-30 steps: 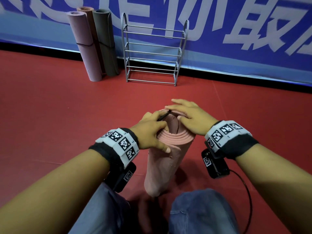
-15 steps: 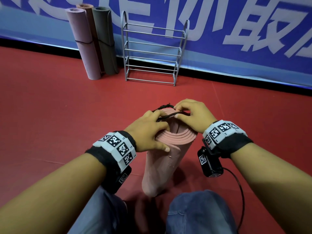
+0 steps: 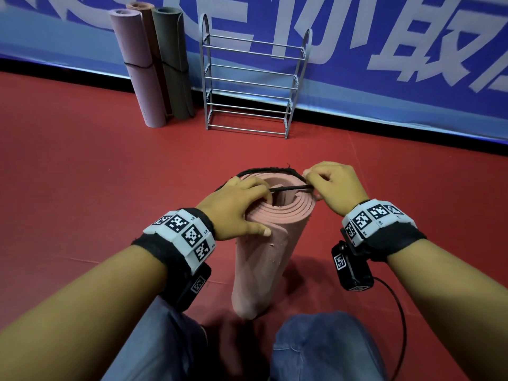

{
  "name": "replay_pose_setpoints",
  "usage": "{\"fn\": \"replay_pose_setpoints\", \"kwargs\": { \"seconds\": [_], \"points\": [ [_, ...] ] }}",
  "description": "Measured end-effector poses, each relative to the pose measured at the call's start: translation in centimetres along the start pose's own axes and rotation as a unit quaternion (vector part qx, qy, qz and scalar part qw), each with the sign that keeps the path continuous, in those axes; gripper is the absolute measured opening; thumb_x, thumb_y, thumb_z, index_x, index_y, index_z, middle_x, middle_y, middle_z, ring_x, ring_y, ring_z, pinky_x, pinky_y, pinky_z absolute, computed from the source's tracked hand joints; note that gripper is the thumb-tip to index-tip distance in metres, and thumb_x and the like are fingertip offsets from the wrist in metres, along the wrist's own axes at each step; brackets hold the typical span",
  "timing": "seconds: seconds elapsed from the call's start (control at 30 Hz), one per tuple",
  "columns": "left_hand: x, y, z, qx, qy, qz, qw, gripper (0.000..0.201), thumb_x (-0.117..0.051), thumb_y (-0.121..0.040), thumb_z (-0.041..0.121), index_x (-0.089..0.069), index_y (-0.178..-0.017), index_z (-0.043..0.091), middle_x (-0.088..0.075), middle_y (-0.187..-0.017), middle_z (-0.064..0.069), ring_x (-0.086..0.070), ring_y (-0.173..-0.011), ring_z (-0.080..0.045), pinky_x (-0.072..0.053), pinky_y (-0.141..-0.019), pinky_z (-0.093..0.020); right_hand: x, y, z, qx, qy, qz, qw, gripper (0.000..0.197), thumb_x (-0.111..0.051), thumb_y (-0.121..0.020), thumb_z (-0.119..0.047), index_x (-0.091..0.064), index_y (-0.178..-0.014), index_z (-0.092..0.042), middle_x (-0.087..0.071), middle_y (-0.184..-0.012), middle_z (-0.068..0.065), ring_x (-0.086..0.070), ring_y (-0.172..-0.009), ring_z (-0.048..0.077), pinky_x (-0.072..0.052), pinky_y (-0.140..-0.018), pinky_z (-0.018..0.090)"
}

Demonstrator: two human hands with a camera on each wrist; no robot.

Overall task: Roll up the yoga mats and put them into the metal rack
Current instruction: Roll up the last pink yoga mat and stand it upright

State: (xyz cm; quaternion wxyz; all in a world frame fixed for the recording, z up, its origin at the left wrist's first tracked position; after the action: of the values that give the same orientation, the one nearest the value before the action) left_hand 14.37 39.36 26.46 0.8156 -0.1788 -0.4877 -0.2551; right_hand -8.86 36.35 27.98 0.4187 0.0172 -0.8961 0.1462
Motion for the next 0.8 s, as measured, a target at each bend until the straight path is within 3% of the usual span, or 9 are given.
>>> {"fn": "replay_pose_setpoints", "kwargs": {
  "seconds": [0.07,0.17,0.23,0.33,0.43,0.5,0.67,0.73,0.8],
  "points": [
    [0.1,0.0,0.0,0.008,0.036,0.017,0.999,0.070,-0.082,-0.067,0.050,-0.046,-0.123,0.028,-0.049,-0.128,0.011,-0.042,-0.108,-0.018,-0.040,-0.098,-0.041,-0.1,-0.3,-0.1,-0.028,0.030,-0.017,0.999,0.039,-0.064,-0.092,-0.029,-0.063,-0.061,-0.005,-0.064,-0.076,0.010,-0.058,-0.071,0.021,-0.047,-0.075,0.034],
    [0.4,-0.2,-0.1,0.027,0.057,0.020,0.998,0.096,-0.085,-0.061,0.050,-0.035,-0.140,0.030,-0.048,-0.136,0.008,-0.043,-0.120,-0.017,-0.040,-0.103,-0.040,0.1,-0.7,-0.4,-0.059,0.039,-0.056,0.996,0.029,-0.072,-0.084,-0.024,-0.066,-0.065,-0.003,-0.067,-0.072,0.008,-0.062,-0.071,0.021,-0.051,-0.074,0.033],
    [0.7,-0.5,-0.1,0.022,0.023,-0.004,0.999,0.089,-0.083,-0.063,0.053,-0.044,-0.139,0.029,-0.043,-0.140,0.010,-0.041,-0.125,-0.018,-0.038,-0.105,-0.041,0.4,-0.9,-0.8,-0.076,0.021,-0.076,0.994,0.018,-0.073,-0.082,-0.017,-0.067,-0.068,-0.006,-0.068,-0.069,0.004,-0.064,-0.061,0.016,-0.055,-0.067,0.030],
    [1.0,-0.6,0.1,0.032,-0.008,-0.030,0.999,0.069,-0.082,-0.068,0.049,-0.056,-0.128,0.027,-0.038,-0.140,0.010,-0.037,-0.122,-0.017,-0.036,-0.105,-0.037,0.8,-0.9,-1.4,-0.087,0.001,-0.093,0.992,0.009,-0.071,-0.081,-0.007,-0.069,-0.077,-0.014,-0.071,-0.080,0.004,-0.063,-0.053,0.010,-0.058,-0.057,0.025],
    [1.1,-0.5,0.3,0.033,-0.005,-0.015,0.999,0.062,-0.082,-0.069,0.046,-0.057,-0.121,0.025,-0.040,-0.138,0.010,-0.034,-0.115,-0.019,-0.036,-0.103,-0.038,0.8,-0.9,-1.5,-0.103,-0.012,-0.094,0.990,0.016,-0.066,-0.083,0.000,-0.072,-0.083,-0.014,-0.071,-0.088,0.005,-0.068,-0.063,0.021,-0.060,-0.057,0.025],
    [1.1,-0.5,0.3,0.031,-0.012,-0.017,0.999,0.061,-0.082,-0.069,0.048,-0.056,-0.120,0.025,-0.040,-0.140,0.011,-0.029,-0.116,-0.019,-0.032,-0.104,-0.035,0.6,-0.9,-1.5,-0.102,-0.011,-0.086,0.991,0.019,-0.064,-0.082,0.001,-0.073,-0.085,-0.015,-0.071,-0.091,0.006,-0.069,-0.068,0.025,-0.060,-0.059,0.028],
    [1.4,-0.3,0.6,0.001,-0.072,-0.007,0.997,0.053,-0.078,-0.073,0.045,-0.055,-0.114,0.021,-0.030,-0.151,0.015,-0.015,-0.135,-0.012,-0.017,-0.104,-0.032,0.2,-1.1,-1.4,-0.093,0.004,-0.071,0.993,0.020,-0.065,-0.083,-0.003,-0.075,-0.092,-0.018,-0.071,-0.097,0.007,-0.067,-0.075,0.020,-0.061,-0.070,0.035],
    [1.3,-0.3,1.0,-0.017,-0.074,-0.015,0.997,0.051,-0.075,-0.078,0.037,-0.053,-0.119,0.017,-0.037,-0.146,0.009,-0.022,-0.134,-0.015,-0.019,-0.107,-0.034,0.0,-1.1,-1.4,-0.085,0.015,-0.069,0.994,0.025,-0.064,-0.083,-0.004,-0.076,-0.102,-0.016,-0.072,-0.102,0.007,-0.067,-0.080,0.019,-0.060,-0.079,0.035],
    [1.1,-0.1,1.6,-0.014,-0.066,-0.031,0.997,0.049,-0.070,-0.082,0.029,-0.048,-0.125,0.017,-0.047,-0.129,0.003,-0.034,-0.126,-0.018,-0.019,-0.104,-0.032,-0.1,-1.2,-1.5,-0.087,0.021,-0.075,0.993,0.034,-0.062,-0.085,-0.004,-0.073,-0.114,-0.015,-0.071,-0.108,0.007,-0.064,-0.077,0.016,-0.058,-0.079,0.031]
  ]
}}
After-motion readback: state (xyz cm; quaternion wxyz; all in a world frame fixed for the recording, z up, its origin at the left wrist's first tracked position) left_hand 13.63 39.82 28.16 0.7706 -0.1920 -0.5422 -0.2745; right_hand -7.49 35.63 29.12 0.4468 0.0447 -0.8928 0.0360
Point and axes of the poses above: each hand's wrist, its own y-axis away from the middle knuckle, its own x-axis out of the back of the hand, z = x × y, the point moved 1 cm from there along -y, towards the middle knuckle
